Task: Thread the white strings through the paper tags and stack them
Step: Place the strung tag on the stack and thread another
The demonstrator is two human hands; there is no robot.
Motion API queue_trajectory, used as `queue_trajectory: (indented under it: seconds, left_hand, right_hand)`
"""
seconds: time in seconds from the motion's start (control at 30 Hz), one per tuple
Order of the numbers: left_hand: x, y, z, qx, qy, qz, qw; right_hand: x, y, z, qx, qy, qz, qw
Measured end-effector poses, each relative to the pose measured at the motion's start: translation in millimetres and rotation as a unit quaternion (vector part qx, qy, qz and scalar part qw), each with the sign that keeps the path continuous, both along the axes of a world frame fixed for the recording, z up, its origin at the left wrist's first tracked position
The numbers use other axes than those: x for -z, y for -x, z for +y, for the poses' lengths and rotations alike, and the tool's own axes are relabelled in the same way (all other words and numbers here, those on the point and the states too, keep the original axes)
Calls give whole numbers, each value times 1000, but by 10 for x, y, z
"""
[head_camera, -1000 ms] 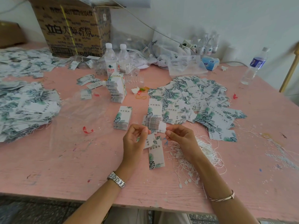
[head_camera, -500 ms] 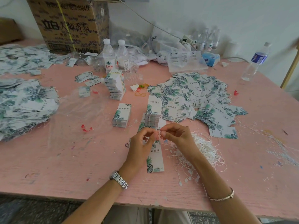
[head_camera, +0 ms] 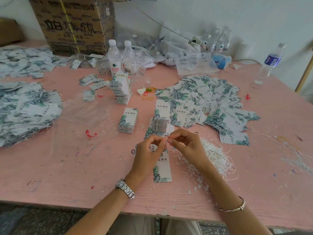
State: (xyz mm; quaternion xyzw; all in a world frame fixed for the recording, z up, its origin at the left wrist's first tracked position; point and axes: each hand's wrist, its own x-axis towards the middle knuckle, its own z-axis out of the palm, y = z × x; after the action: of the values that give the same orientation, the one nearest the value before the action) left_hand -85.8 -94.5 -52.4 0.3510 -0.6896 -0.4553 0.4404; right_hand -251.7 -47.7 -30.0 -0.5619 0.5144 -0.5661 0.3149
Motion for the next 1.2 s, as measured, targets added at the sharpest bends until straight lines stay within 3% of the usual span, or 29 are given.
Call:
queue_trajectory:
  seconds: [0.4, 0.97, 1.2]
  left_hand:
    - [3, -5, -10, 37, 37, -1, 999]
    - [18, -8, -23, 40, 50, -30, 998]
    - [-54, 13, 8, 11, 30, 13, 999]
  right_hand:
    - [-35, 20, 12, -38, -67, -96, 992]
    - [-33, 28, 35, -66, -81, -98, 990]
    - [-34, 35, 2, -89, -72, -126, 985]
